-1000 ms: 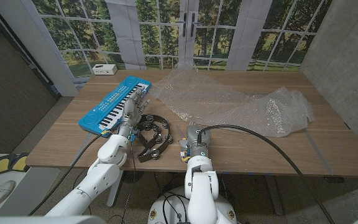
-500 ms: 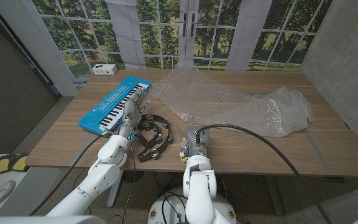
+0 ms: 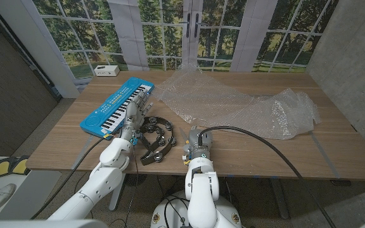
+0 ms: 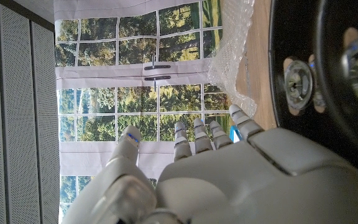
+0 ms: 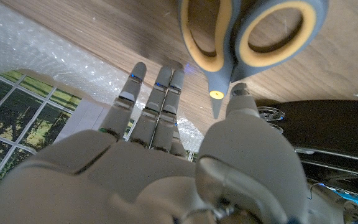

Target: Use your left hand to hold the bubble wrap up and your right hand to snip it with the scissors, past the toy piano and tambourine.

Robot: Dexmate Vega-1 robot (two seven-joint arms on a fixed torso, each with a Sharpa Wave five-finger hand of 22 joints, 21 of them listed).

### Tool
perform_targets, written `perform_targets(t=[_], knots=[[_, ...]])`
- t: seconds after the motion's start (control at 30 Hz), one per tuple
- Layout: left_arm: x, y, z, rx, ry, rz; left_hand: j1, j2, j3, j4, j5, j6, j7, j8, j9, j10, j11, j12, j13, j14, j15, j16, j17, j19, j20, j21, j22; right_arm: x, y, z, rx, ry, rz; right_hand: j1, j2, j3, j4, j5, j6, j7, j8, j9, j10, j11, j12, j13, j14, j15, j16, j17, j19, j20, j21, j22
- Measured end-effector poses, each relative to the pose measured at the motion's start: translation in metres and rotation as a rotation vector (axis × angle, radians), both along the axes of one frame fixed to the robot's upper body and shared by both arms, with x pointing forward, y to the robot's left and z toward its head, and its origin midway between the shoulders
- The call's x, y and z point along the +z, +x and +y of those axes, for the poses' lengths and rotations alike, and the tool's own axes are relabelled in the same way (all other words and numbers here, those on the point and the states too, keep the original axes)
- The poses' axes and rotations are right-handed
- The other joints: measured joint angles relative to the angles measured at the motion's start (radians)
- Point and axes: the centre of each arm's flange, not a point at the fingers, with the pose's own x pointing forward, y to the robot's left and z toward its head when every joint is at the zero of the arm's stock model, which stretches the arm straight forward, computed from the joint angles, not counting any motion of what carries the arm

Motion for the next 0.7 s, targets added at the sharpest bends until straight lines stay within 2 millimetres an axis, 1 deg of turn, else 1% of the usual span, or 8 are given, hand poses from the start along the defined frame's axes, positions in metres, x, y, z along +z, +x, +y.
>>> perform_targets(t=[0.13, 0.27, 0.33, 0.4, 0.5, 0.67, 0.7], knots=[[-0.0001, 0.0, 0.0002, 0.0, 0.0, 0.0, 0.0, 0.0, 0.0, 0.0, 0.0, 0.0, 0.0, 0.0, 0.0, 0.0, 0.0, 0.0, 0.0, 0.0, 0.0, 0.0, 0.0, 0.0, 0.0, 0.0, 0.0, -0.0002, 0.0007, -0.0001, -0.001, -0.001, 0.003, 0.004, -0.004, 0.0, 0.0, 0.0, -0.005, -0.005, 0.0, 0.0, -0.007, -0.005, 0.008, 0.01, -0.011, 0.0, 0.0, 0.007, 0.0, 0.0, 0.0, 0.0], [0.0004, -0.0004, 0.0003, 0.0, 0.0, -0.001, 0.0, 0.0, 0.0, 0.0, 0.0, 0.0, 0.0, 0.0, 0.0, 0.0, 0.0, 0.0, 0.0, 0.0, 0.0, 0.0, 0.0, 0.0, 0.0, 0.0, 0.0, -0.0008, 0.0013, 0.0002, 0.002, 0.0, 0.007, 0.004, -0.004, 0.0, 0.0, 0.0, -0.005, -0.006, 0.0, 0.0, -0.011, -0.004, 0.008, 0.016, -0.011, -0.001, 0.008, 0.012, -0.004, 0.004, 0.0, 0.0], [0.0006, -0.0006, 0.0002, -0.001, 0.0, -0.002, 0.0, 0.0, 0.0, 0.0, 0.0, 0.0, 0.0, 0.0, 0.0, 0.0, 0.0, 0.0, 0.0, 0.0, 0.0, 0.0, 0.0, 0.0, 0.0, 0.0, 0.0, -0.0008, 0.0018, 0.0002, 0.003, 0.001, 0.008, 0.004, -0.004, 0.005, 0.002, 0.0, -0.005, -0.005, 0.0, 0.0, -0.011, -0.004, 0.012, 0.02, -0.011, -0.001, 0.008, 0.014, -0.008, 0.003, 0.0, 0.0], [0.0007, -0.0011, 0.0001, -0.001, 0.0, -0.002, 0.0, 0.0, 0.0, 0.0, 0.0, 0.0, 0.0, 0.0, 0.0, 0.0, 0.0, 0.0, 0.0, 0.0, 0.0, 0.0, 0.0, 0.0, 0.0, 0.0, 0.0, -0.001, 0.0022, 0.0001, 0.004, 0.002, 0.007, 0.016, 0.008, 0.01, -0.003, 0.0, -0.005, -0.005, 0.0, 0.0, -0.011, -0.004, 0.016, 0.025, -0.011, -0.001, 0.008, 0.017, -0.011, 0.0, 0.0, 0.0], [0.0007, -0.0011, 0.0001, -0.002, 0.0, -0.002, 0.0, 0.0, 0.0, 0.0, 0.0, 0.0, 0.0, 0.0, 0.0, 0.0, 0.0, 0.0, 0.0, 0.0, 0.0, 0.0, 0.0, 0.0, 0.0, 0.0, 0.0, -0.0011, 0.0025, 0.0, 0.004, -0.001, 0.006, 0.026, 0.011, 0.015, -0.004, 0.007, -0.005, -0.005, 0.0, 0.0, -0.011, -0.004, 0.021, 0.033, -0.011, 0.0, 0.008, 0.021, -0.011, 0.0, 0.0, 0.0], [0.0002, -0.002, 0.0002, -0.002, -0.002, -0.002, 0.0, 0.0, 0.0, 0.0, 0.0, 0.0, 0.0, 0.0, 0.0, 0.0, 0.0, 0.0, 0.0, 0.0, 0.0, 0.0, 0.0, 0.0, 0.0, 0.0, 0.0, -0.0016, 0.0033, -0.0002, 0.008, 0.003, 0.001, 0.026, 0.011, 0.017, -0.002, 0.01, -0.005, -0.005, 0.0, 0.0, -0.011, -0.004, 0.023, 0.04, -0.011, 0.0, 0.008, 0.022, -0.011, 0.0, 0.0, 0.0], [0.0002, -0.002, 0.0003, -0.002, -0.002, -0.002, 0.0, 0.0, 0.0, 0.0, 0.0, 0.0, 0.0, 0.0, 0.0, 0.0, 0.0, 0.0, 0.0, 0.0, 0.0, 0.0, 0.0, 0.0, 0.0, 0.0, 0.0, -0.0017, 0.0034, -0.0002, 0.008, 0.001, 0.0, 0.026, 0.011, 0.019, -0.004, 0.011, -0.005, -0.005, 0.0, 0.0, -0.011, -0.004, 0.023, 0.041, -0.011, 0.0, 0.008, 0.022, -0.011, 0.0, 0.0, 0.0]])
